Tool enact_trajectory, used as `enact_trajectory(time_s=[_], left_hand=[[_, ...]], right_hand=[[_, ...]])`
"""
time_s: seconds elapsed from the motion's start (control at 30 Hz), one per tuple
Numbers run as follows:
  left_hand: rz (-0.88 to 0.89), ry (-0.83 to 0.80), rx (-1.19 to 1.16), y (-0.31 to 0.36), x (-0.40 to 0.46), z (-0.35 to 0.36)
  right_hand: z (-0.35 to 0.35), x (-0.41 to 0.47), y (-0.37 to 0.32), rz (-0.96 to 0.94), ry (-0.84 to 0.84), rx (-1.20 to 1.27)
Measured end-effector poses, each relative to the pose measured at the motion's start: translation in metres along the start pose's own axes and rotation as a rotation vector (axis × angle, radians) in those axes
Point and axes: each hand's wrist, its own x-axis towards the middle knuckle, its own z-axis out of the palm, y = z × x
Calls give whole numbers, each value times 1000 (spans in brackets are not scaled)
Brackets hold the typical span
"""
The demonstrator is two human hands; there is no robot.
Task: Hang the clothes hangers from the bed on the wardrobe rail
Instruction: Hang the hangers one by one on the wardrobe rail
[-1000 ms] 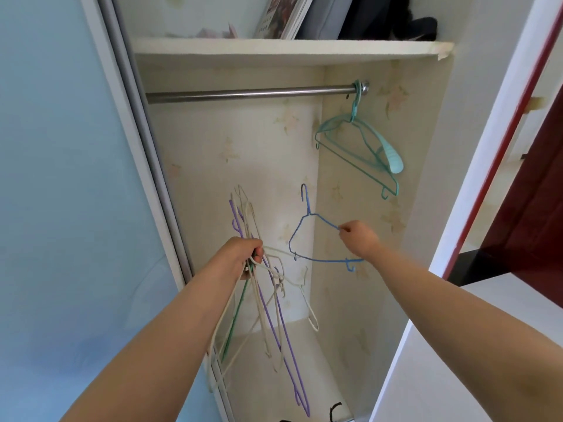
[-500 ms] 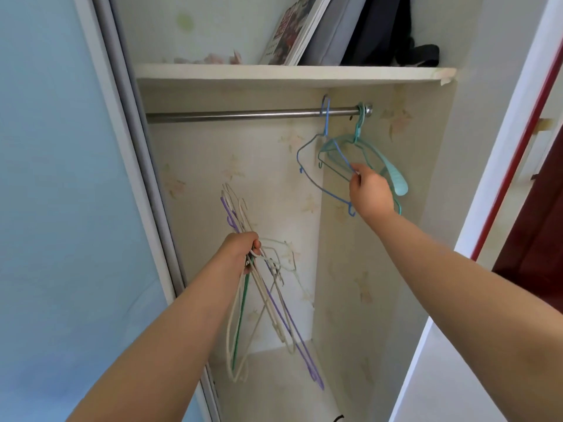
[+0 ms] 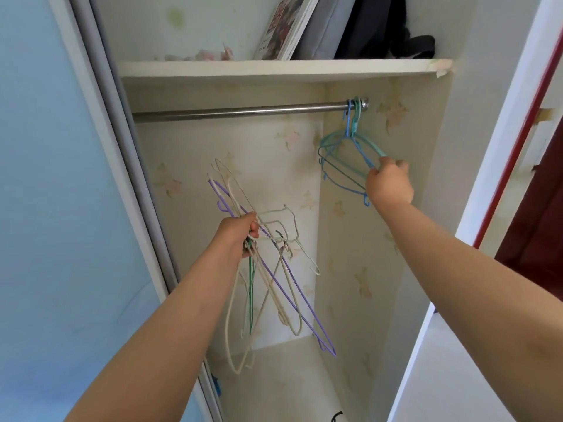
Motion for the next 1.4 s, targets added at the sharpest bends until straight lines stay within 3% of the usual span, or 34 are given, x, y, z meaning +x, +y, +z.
enact_trajectory(time_s=[0.1, 0.13, 0.17, 0.23, 0.3, 0.33, 0.4, 0.47, 0.63, 0.77, 0.9, 1.0, 1.1, 1.23, 1.4], left_hand=[[-6, -58, -76, -9, 0, -6], [-12, -75, -97, -11, 0, -8], [-20, -90, -104, -13, 0, -10], [-37, -115, -96, -15, -1, -12], [-53, -143, -101, -15, -6, -12], [-59, -154, -113, -16, -9, -12], [-71, -168, -143, -17, -13, -12], [-83, -174, -160, -20, -15, -13], [-90, -249, -41, -27, -21, -23], [-106, -373, 177, -44, -29, -24], [-154, -477, 263, -58, -34, -28], [-192, -507, 232, -64, -30, -34], [-229, -505, 146, -66, -24, -33], [-222, -342, 72, -70, -18, -28], [-164, -252, 122, -77, -14, -22]], right_hand=[[5, -44, 18, -436, 331, 82], [12, -62, 29, -580, 287, 126], [21, -82, 40, -637, 133, 154], [38, -115, 54, -449, -301, 115], [57, -134, 64, -146, -622, 55], [64, -139, 68, 59, -699, 95], [77, -142, 73, 501, -686, 279], [84, -148, 75, 649, -581, 338], [70, -137, 83, 149, -432, -4], [58, -125, 102, -215, -548, -565], [61, -135, 132, -413, -650, -795], [65, -153, 153, -400, -698, -810], [64, -161, 169, -285, -636, -555], [61, -168, 183, -144, -678, -277], [61, -183, 189, -54, -761, -176]])
